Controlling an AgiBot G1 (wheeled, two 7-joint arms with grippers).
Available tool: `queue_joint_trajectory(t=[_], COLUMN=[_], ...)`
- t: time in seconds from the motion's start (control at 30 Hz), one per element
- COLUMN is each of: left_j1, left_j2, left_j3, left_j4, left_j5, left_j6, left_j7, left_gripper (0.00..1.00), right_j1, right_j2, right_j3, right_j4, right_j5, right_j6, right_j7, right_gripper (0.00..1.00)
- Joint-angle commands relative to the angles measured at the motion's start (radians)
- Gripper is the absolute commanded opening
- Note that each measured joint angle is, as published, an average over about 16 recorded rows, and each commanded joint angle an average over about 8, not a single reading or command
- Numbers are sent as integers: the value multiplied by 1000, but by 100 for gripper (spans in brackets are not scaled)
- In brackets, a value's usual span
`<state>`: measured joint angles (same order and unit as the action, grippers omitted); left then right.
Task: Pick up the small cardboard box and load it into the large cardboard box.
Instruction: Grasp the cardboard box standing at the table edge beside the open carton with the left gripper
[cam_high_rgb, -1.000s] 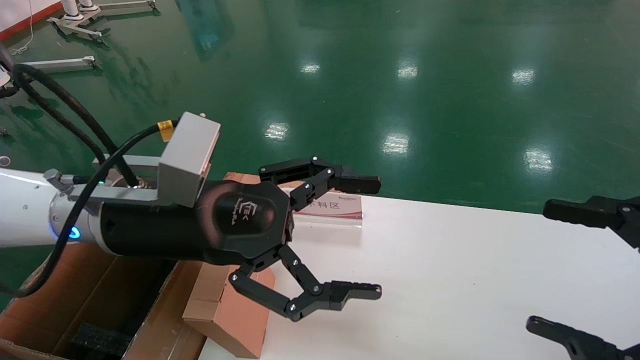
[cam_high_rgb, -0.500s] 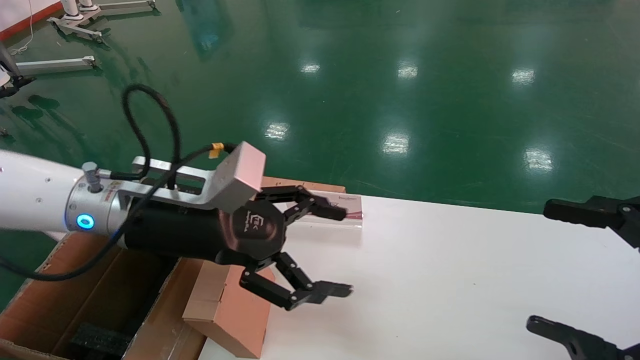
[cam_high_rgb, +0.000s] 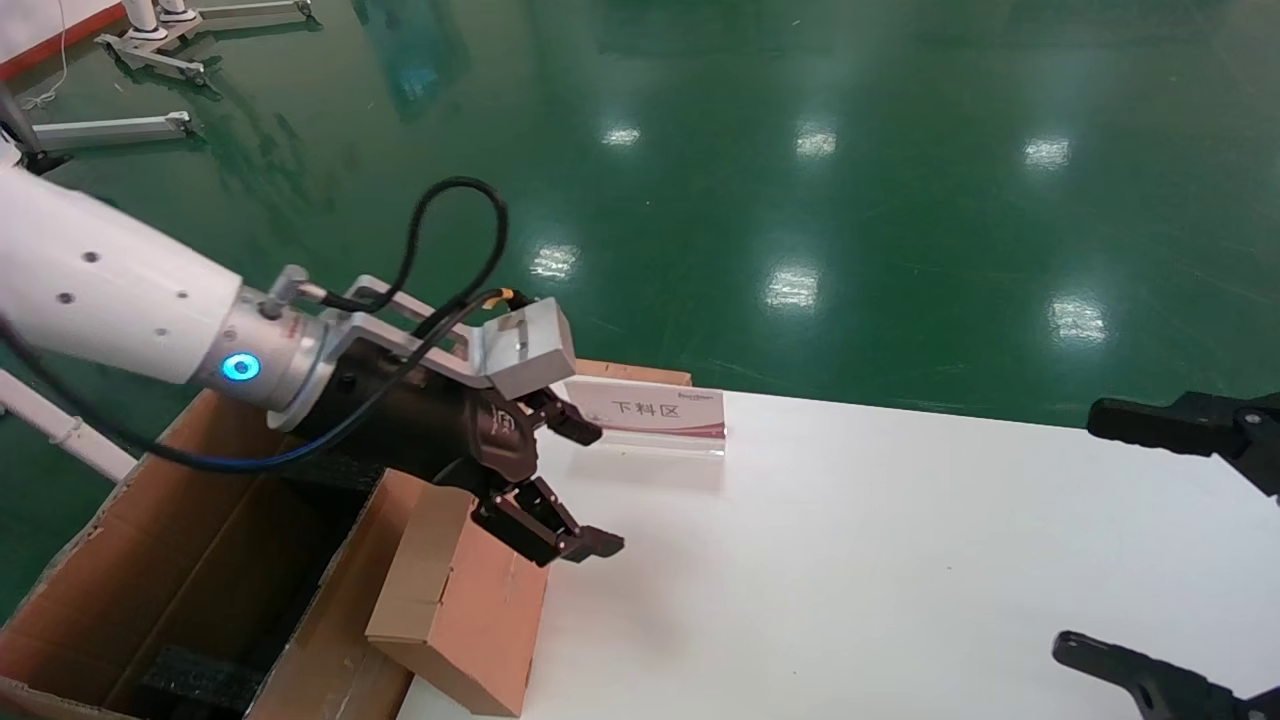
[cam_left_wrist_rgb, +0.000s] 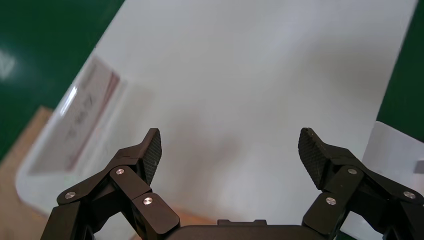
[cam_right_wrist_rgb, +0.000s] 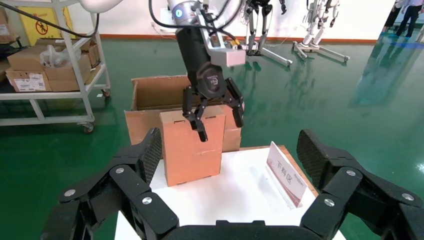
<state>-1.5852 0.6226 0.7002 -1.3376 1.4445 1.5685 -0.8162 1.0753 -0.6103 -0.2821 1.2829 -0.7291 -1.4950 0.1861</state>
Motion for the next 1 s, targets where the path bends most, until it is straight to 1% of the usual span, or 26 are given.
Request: queue_joint_trajectory(t=[0.03, 0.27, 0.53, 0.73, 1.0], left_j1=[-35, -128, -257, -352, -464], left_j2=[9, 13, 27, 46, 69], left_j3=[39, 146, 307, 423, 580], left_j4=[3, -7, -14, -18, -18], left_j5=[37, 154, 276, 295, 256], left_j6=[2, 2, 10, 10, 12], left_j7=[-58, -212, -395, -493, -607], left_gripper=[100, 100, 100, 100, 100], right_j1=[0, 0, 0, 0, 0], right_j2=[0, 0, 1, 1, 1], right_j3=[0, -1, -1, -2, -2], right_j4=[0, 0, 0, 0, 0], right_j5=[0, 0, 1, 1, 2], right_j6=[0, 0, 1, 1, 1], right_j7=[0, 0, -1, -1, -1], right_gripper=[100, 100, 100, 100, 100])
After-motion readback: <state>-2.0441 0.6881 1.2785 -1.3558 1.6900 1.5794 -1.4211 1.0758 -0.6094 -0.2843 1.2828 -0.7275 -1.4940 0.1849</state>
